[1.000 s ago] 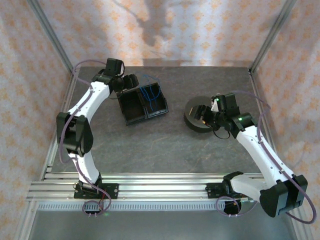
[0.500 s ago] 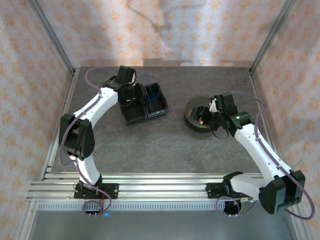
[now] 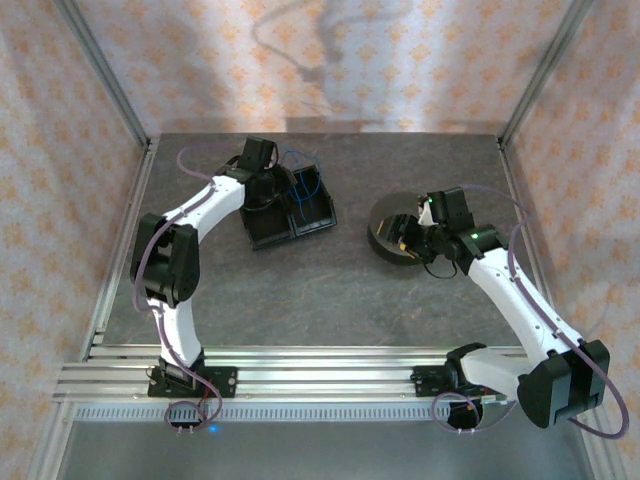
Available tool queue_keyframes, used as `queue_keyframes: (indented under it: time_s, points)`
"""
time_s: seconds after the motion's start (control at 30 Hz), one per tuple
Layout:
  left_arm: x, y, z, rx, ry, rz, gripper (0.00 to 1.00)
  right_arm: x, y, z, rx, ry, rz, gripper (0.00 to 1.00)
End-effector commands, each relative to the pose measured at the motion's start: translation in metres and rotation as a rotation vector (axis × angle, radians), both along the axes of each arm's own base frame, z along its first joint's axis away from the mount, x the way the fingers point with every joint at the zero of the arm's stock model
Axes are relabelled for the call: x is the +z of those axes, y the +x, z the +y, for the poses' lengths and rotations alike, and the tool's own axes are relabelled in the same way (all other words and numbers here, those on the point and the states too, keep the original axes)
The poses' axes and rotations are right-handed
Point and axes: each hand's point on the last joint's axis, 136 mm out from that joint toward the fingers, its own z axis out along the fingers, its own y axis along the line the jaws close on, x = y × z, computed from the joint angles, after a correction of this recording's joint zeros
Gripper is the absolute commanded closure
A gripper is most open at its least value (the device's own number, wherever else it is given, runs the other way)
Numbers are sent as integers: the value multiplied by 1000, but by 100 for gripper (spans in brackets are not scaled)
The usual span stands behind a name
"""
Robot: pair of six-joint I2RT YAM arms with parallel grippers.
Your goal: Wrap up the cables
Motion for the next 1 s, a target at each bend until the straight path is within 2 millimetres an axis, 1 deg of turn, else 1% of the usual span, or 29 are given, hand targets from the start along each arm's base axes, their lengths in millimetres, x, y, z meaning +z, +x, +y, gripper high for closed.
queue_keyframes:
  time_s: [0.0,0.2,0.33,0.47,0.67,0.77,0.87,0.97]
  points:
    - [-11,10,-2,43,-14,-7,72,4,0,-1,-6,13,-17,31]
    - [-25,17,-13,31,-52,11,73,2,0,0,-4,18,-17,31]
    - [-27,18,-18,29,-57,7,74,1,0,0,-2,18,-14,31]
    - [-22,19,-21,26,-66,-9,73,-1,-1,0,-1,17,-9,31]
    - [-6,16,-22,24,-60,-50,69,-1,0,1,1,20,-11,31]
    - [3,15,-24,13,-48,-70,62,-3,1,2,1,20,-6,31]
    - [5,14,-25,-1,-22,-70,61,-3,1,2,0,22,-7,31]
    - [2,13,-26,-3,-4,-66,62,-4,0,2,4,22,-7,31]
